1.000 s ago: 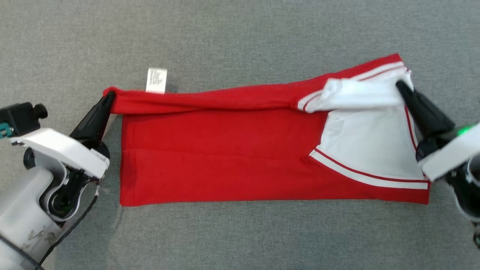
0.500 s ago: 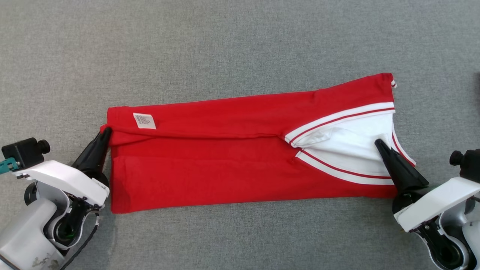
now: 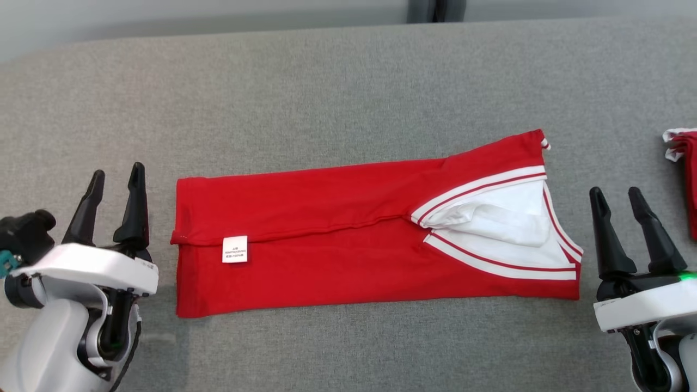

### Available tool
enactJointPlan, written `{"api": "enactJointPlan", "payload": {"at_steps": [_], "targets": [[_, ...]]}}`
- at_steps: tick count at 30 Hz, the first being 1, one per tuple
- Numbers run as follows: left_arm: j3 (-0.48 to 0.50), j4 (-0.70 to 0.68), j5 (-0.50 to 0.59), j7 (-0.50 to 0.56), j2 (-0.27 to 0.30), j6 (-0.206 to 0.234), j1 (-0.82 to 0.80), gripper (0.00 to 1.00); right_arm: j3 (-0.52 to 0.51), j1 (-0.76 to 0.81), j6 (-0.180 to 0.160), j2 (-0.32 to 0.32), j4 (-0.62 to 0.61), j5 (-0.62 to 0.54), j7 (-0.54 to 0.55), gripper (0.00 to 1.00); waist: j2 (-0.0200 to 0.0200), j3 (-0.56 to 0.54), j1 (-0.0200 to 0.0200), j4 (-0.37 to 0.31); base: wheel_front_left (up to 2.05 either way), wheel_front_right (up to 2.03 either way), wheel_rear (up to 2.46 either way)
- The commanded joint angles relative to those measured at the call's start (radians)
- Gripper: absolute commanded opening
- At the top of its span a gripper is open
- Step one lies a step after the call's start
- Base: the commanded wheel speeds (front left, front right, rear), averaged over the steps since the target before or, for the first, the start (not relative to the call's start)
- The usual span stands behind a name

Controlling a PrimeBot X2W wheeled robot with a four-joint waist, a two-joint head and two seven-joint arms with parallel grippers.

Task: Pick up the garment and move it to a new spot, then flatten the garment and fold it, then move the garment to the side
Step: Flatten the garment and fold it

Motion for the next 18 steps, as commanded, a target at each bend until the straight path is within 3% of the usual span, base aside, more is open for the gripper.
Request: {"api": "enactJointPlan", "payload": {"at_steps": [1, 9, 18], "targets": [[0.028, -0.023, 0.037, -0.003, -0.009, 0.009, 0.023, 1.0, -0.01, 0.001, 0.0, 0.002, 0.002, -0.037, -0.015, 1.0, 0.0, -0.021, 0.0, 0.001, 0.0, 0.0, 0.0], [0.211, -0.166, 0.295, -0.003, -0.107, 0.002, 0.169, 1.0, -0.044, 0.025, 0.0, 0.031, 0.022, -0.206, -0.048, 1.0, 0.0, -0.089, 0.0, 0.016, 0.0, 0.0, 0.0], [0.273, -0.176, 0.446, -0.003, -0.175, -0.065, 0.277, 1.0, -0.048, 0.067, 0.0, 0.041, 0.074, -0.238, -0.051, 1.0, 0.0, -0.133, 0.0, 0.039, 0.0, 0.0, 0.0]]}}
